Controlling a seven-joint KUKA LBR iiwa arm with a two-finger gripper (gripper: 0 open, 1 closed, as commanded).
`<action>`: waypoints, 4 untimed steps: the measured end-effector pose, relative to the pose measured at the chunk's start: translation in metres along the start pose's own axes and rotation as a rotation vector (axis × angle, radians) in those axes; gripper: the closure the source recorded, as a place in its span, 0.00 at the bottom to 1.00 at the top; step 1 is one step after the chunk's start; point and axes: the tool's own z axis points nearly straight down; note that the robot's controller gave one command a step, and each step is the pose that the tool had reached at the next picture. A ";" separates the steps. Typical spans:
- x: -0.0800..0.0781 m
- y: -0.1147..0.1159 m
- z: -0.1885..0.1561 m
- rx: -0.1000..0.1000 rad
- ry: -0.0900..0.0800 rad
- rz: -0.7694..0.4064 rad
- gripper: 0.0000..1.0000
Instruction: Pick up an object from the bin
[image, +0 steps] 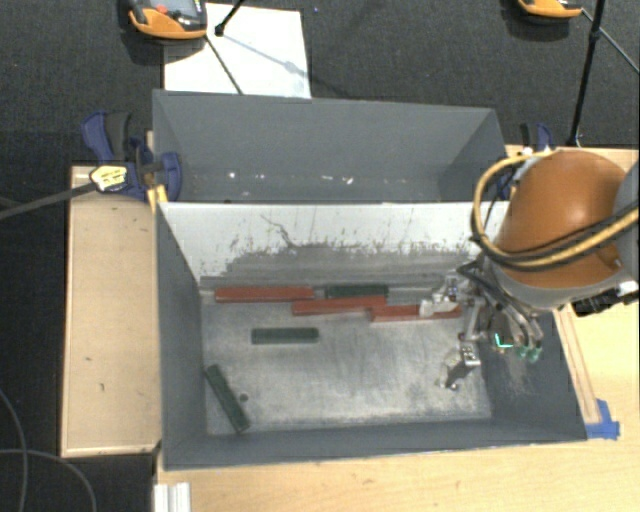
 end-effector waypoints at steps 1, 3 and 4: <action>-0.002 0.000 -0.004 0.001 -0.009 -0.001 0.00; -0.076 -0.027 0.061 0.000 -0.006 0.002 0.00; -0.093 -0.034 0.075 0.000 -0.011 0.035 0.00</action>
Offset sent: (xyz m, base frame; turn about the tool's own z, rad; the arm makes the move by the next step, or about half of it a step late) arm 0.0878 -0.0227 -0.1442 -0.0422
